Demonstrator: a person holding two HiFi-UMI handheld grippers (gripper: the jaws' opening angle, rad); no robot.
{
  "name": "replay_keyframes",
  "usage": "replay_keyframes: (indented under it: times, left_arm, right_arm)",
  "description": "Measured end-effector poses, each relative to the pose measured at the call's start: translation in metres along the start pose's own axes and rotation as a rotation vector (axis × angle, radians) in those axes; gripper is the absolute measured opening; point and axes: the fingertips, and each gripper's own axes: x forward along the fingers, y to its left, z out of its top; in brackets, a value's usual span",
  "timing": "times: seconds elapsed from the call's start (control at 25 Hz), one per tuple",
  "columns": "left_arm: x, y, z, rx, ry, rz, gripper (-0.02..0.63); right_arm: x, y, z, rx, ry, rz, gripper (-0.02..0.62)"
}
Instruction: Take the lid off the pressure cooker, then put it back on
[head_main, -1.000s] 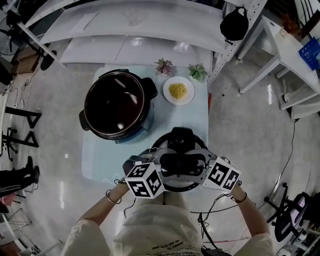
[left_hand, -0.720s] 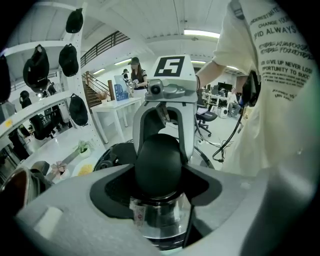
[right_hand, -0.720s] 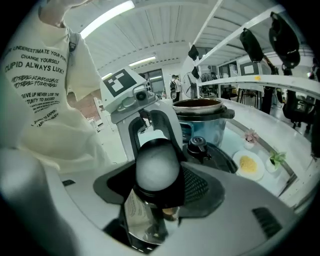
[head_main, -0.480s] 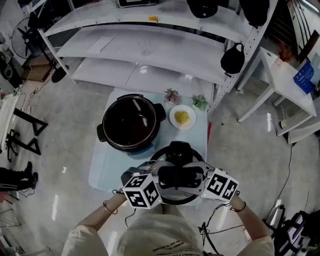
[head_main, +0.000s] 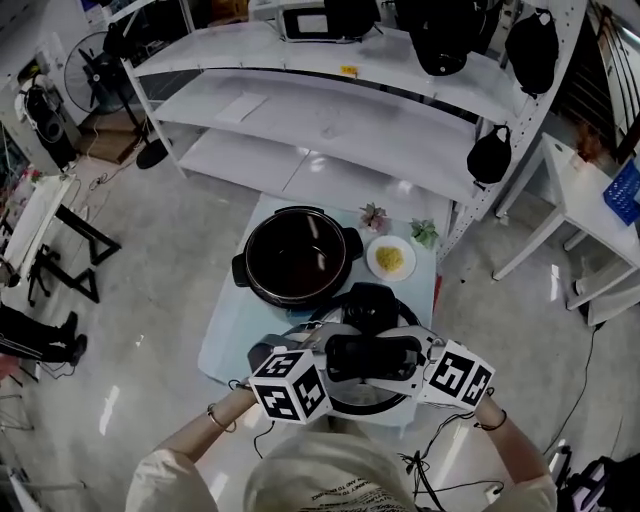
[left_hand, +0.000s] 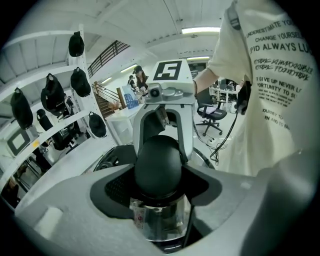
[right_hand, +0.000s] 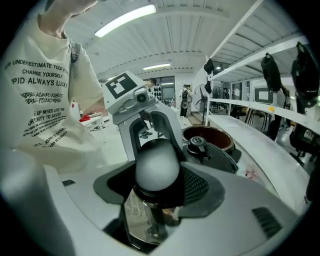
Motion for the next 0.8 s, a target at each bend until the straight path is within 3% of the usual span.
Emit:
replay_keyframes:
  times: [0.44,0.8]
  left_arm:
    - [-0.043,0.021,-0.007,0.022,-0.002,0.06,0.29]
    - [-0.083,0.044,-0.036,0.059,-0.027,0.015,0.29]
  right_arm:
    - [0.017,-0.007,0.045,-0.065,-0.019,0.0,0.275]
    - [0.054,-0.018,0.082,-0.032,-0.022,-0.044,0.275]
